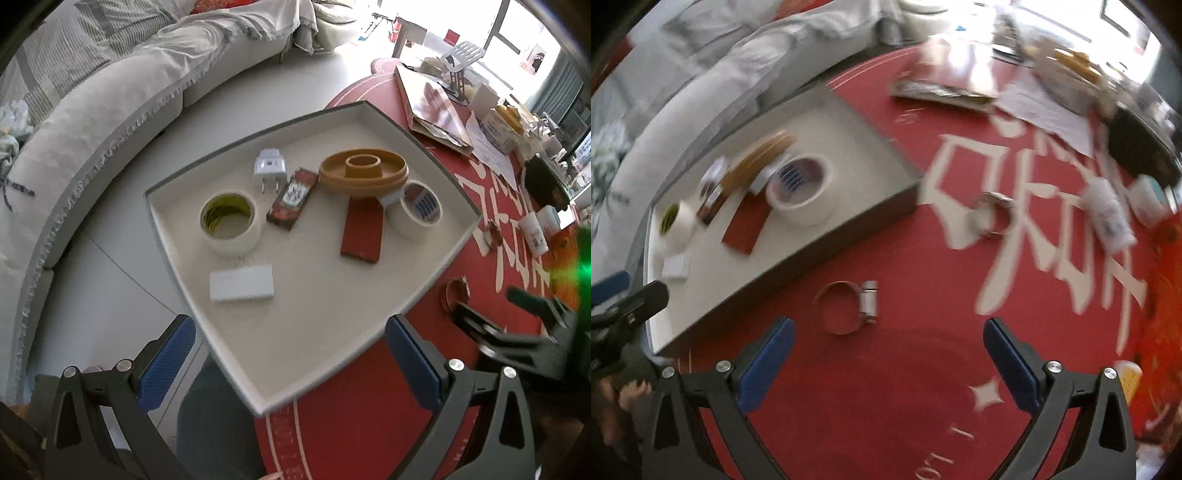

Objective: Organize rigid objects
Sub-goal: 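Lower the right tool onto a metal hose clamp and grasp it, then grasp the second metal hose clamp with the left tool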

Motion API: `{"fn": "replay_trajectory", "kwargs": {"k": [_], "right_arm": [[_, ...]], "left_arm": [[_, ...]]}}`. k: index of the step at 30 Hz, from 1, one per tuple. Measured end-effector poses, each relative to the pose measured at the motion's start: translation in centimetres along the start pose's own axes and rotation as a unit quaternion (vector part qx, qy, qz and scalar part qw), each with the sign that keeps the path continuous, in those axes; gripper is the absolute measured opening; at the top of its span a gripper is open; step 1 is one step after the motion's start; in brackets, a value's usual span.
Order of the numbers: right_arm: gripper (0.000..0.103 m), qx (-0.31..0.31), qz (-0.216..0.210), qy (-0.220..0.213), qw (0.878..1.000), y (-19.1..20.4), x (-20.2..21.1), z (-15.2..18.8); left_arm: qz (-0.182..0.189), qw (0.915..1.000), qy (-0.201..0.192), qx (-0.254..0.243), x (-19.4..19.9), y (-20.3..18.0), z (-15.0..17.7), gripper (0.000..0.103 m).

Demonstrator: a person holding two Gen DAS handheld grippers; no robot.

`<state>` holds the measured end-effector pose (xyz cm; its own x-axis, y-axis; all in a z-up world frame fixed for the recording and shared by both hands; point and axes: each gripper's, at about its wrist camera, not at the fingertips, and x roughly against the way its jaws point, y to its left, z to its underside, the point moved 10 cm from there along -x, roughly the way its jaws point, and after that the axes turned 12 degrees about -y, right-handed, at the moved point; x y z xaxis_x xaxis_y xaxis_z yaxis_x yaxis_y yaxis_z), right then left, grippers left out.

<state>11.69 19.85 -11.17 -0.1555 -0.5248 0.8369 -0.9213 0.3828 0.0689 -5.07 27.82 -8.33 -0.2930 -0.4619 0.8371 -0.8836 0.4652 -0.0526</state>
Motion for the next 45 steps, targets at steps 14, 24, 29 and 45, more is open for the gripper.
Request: {"fn": "replay_trajectory", "kwargs": {"k": [14,24,29,45], "right_arm": [[0.042,0.004,0.028,0.032,0.999,0.9,-0.7,2.4],[0.042,-0.172,0.047,0.029,0.984,-8.5,7.8,12.4],[0.042,-0.202,0.060,0.035,0.977,-10.8,9.6,15.9],[0.042,-0.216,0.045,0.042,0.974,-10.4,9.2,16.2]], "left_arm": [[0.043,0.9979,0.000,-0.049,3.3,-4.4,0.9,0.103],[0.120,0.9643,-0.081,-0.222,4.1,-22.6,-4.4,0.103],[0.071,0.9533,-0.071,-0.285,-3.7,-28.1,-4.5,0.103],[0.081,0.9707,-0.001,-0.226,-11.6,-28.6,-3.9,0.103]]}}
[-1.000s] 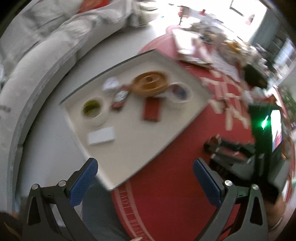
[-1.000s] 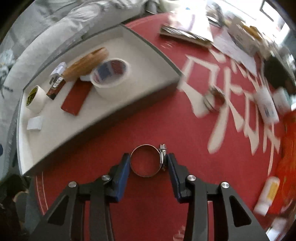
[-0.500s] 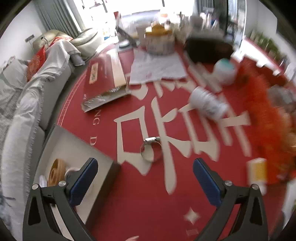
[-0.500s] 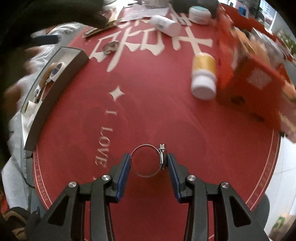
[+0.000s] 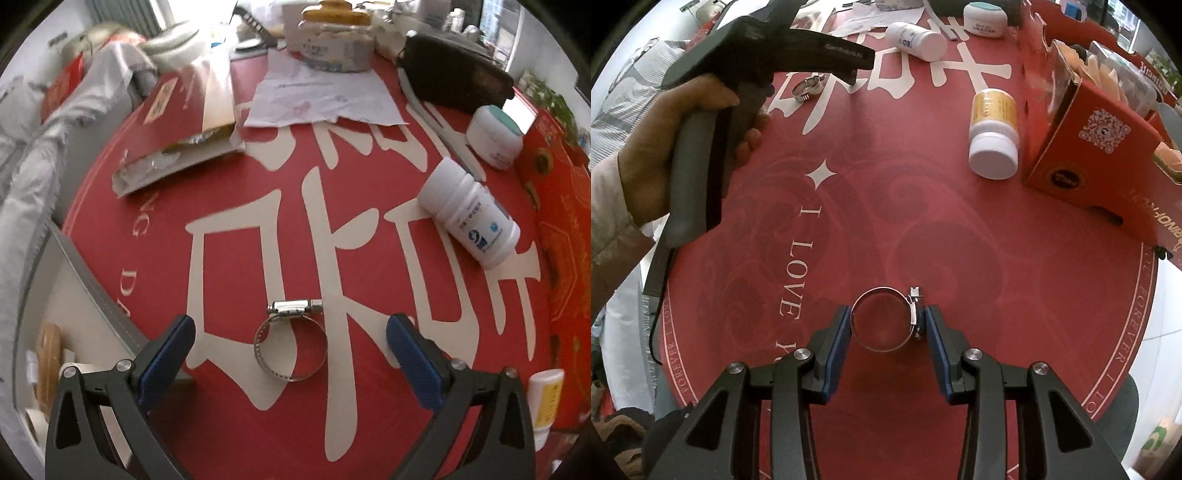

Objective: Organize rigid objects
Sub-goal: 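Grasp the second metal hose clamp with the left tool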

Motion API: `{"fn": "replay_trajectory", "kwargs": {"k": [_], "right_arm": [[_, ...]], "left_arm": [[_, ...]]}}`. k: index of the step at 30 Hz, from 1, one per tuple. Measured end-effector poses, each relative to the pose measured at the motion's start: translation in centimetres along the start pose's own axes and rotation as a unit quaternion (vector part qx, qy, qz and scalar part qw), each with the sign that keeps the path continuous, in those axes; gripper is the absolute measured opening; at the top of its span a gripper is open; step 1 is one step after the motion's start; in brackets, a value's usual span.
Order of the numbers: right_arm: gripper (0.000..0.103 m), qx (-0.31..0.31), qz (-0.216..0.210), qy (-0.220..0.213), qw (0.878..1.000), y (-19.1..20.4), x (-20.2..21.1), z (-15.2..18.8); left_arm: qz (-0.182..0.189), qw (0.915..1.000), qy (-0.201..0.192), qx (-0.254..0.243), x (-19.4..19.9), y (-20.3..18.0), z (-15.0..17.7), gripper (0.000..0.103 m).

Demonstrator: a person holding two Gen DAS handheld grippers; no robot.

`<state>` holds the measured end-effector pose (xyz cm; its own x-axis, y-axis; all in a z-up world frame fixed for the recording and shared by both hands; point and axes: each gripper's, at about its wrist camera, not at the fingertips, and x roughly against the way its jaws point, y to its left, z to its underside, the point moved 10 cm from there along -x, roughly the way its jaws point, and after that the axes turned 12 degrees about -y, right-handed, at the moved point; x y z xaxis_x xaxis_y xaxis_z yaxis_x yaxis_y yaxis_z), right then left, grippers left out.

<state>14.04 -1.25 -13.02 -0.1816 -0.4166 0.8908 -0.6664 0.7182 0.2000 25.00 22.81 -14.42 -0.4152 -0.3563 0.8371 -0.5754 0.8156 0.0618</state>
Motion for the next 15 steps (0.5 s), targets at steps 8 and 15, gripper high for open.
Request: {"fn": "replay_trajectory", "kwargs": {"k": [8,15], "right_arm": [[0.042,-0.006,0.004,-0.025,1.000,-0.5,2.1,-0.7],[0.042,-0.014,0.004,-0.047,0.999,-0.4,4.1,-1.1]], "left_arm": [[0.061,0.9973,0.039,-0.012,2.7,-2.4,1.6,0.037],[0.154,0.9859,0.021,0.061,9.9,-1.5,5.3,0.037]]}}
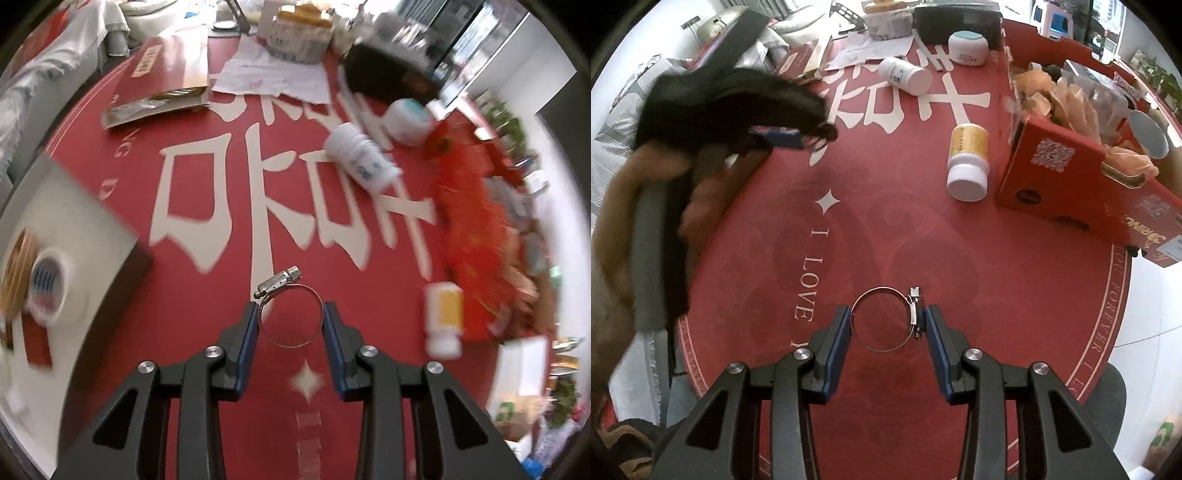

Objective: Organize rigid objects
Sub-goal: 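Grasp the second metal hose clamp with the left tool, then carry the hose clamp in the left tool while the right tool carries its clamp over the tray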

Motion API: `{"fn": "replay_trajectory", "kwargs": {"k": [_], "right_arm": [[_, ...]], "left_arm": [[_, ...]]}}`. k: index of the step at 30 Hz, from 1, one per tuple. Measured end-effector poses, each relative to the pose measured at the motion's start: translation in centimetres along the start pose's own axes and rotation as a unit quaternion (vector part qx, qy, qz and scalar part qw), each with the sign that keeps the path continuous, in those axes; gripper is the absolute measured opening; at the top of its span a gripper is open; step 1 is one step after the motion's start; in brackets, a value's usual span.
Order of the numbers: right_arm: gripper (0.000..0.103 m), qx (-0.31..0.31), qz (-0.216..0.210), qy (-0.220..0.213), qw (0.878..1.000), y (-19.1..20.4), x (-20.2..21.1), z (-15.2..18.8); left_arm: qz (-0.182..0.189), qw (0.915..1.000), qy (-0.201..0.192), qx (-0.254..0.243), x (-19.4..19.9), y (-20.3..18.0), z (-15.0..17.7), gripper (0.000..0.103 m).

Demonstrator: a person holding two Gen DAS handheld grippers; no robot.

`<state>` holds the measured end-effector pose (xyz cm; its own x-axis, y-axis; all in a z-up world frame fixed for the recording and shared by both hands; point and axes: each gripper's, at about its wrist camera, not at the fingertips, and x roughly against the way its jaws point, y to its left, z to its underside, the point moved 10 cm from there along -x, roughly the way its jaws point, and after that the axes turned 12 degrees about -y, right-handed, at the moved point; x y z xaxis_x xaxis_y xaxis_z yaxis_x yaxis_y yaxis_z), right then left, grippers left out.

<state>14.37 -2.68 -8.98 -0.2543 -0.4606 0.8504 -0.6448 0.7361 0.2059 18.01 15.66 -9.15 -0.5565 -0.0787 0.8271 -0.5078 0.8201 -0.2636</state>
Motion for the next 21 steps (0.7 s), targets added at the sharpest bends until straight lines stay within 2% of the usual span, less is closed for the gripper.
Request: {"fn": "replay_trajectory", "kwargs": {"k": [3,5,11,14,17,21], "right_arm": [[0.042,-0.013,-0.007,-0.011,1.000,0.1,0.7,-0.8],[0.042,-0.022,-0.015,-0.019,0.999,0.6,1.0,-1.5],[0.042,-0.010,-0.043,-0.057,0.997,3.7,2.4,-4.2],[0.042,-0.004,-0.056,-0.057,0.997,5.2,2.8,-3.1],[0.042,0.002,-0.057,-0.049,0.997,6.1,2.5,-1.1],[0.042,-0.002,-0.059,-0.041,0.997,6.7,2.5,1.1]], "left_arm": [[0.018,0.9996,-0.019,0.009,3.9,0.1,1.8,0.037],[0.017,0.9994,-0.026,0.016,5.8,0.6,2.8,0.037],[-0.032,0.9973,-0.053,0.040,10.6,2.9,5.6,0.037],[-0.059,0.9953,-0.066,0.040,13.0,3.6,8.2,0.037],[-0.107,0.9900,-0.087,0.030,14.4,4.4,10.4,0.037],[-0.116,0.9892,-0.084,0.033,15.3,4.9,13.3,0.037]]}}
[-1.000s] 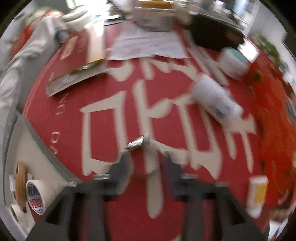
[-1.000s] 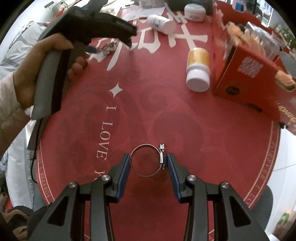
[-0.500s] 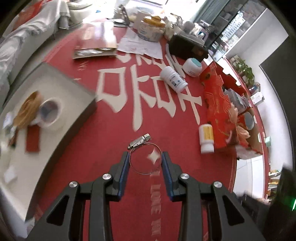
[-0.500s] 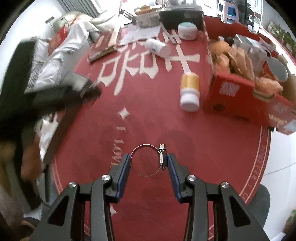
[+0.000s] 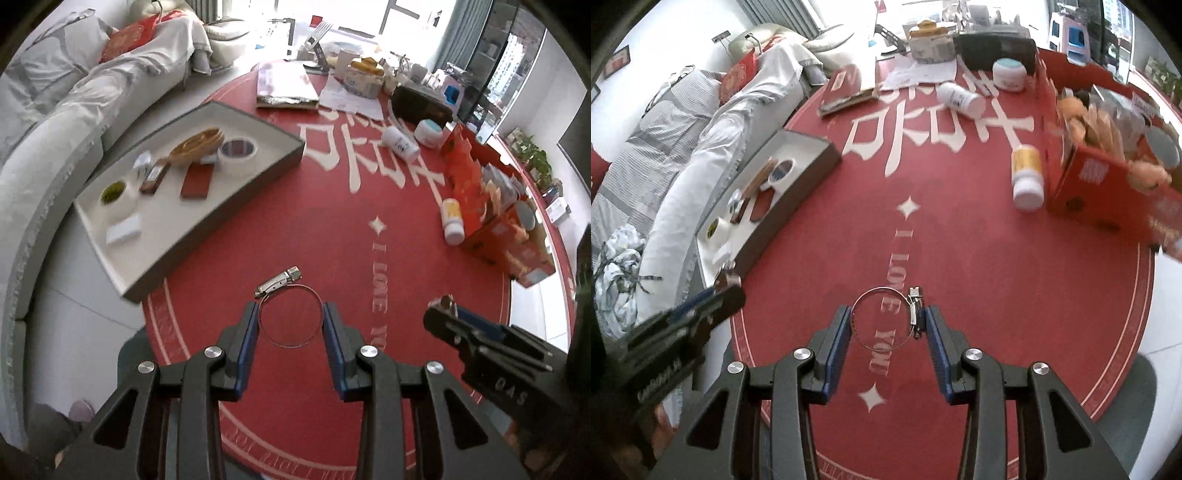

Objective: Organize rigid objects
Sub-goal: 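Carry the hose clamp in the left tool while the right tool carries its clamp over the tray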

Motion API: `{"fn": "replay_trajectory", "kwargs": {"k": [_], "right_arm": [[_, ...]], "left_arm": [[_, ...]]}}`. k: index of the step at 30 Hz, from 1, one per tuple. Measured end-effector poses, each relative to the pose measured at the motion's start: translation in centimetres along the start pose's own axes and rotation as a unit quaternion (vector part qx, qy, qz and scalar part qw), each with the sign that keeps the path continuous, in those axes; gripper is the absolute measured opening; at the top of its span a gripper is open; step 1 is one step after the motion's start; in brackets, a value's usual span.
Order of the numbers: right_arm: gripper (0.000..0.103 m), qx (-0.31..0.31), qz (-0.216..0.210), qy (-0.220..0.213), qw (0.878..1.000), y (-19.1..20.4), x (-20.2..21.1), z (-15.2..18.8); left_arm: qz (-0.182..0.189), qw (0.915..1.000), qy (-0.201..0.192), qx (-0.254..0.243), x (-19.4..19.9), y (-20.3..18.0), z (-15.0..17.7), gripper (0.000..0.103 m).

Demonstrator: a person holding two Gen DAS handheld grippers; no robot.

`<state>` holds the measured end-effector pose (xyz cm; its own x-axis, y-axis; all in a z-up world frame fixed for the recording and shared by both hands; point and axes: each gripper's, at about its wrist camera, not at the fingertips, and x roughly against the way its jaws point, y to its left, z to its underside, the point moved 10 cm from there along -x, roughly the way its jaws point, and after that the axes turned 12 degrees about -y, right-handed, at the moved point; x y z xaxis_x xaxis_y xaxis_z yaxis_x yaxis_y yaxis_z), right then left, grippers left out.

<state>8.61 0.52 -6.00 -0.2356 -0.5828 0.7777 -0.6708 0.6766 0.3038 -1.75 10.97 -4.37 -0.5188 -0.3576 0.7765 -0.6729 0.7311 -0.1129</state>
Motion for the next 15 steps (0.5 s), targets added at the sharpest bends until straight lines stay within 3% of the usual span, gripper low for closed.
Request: {"fn": "replay_trajectory", "kwargs": {"k": [8,15], "right_arm": [[0.042,-0.003,-0.008,0.017,1.000,1.0,-0.1,3.1],[0.042,0.005,-0.012,0.019,1.000,1.5,-0.1,3.5]], "left_arm": [[-0.007,0.9998,-0.020,0.002,1.9,1.2,0.9,0.037],[-0.006,0.9998,-0.019,0.007,2.1,1.3,1.0,0.037]]}}
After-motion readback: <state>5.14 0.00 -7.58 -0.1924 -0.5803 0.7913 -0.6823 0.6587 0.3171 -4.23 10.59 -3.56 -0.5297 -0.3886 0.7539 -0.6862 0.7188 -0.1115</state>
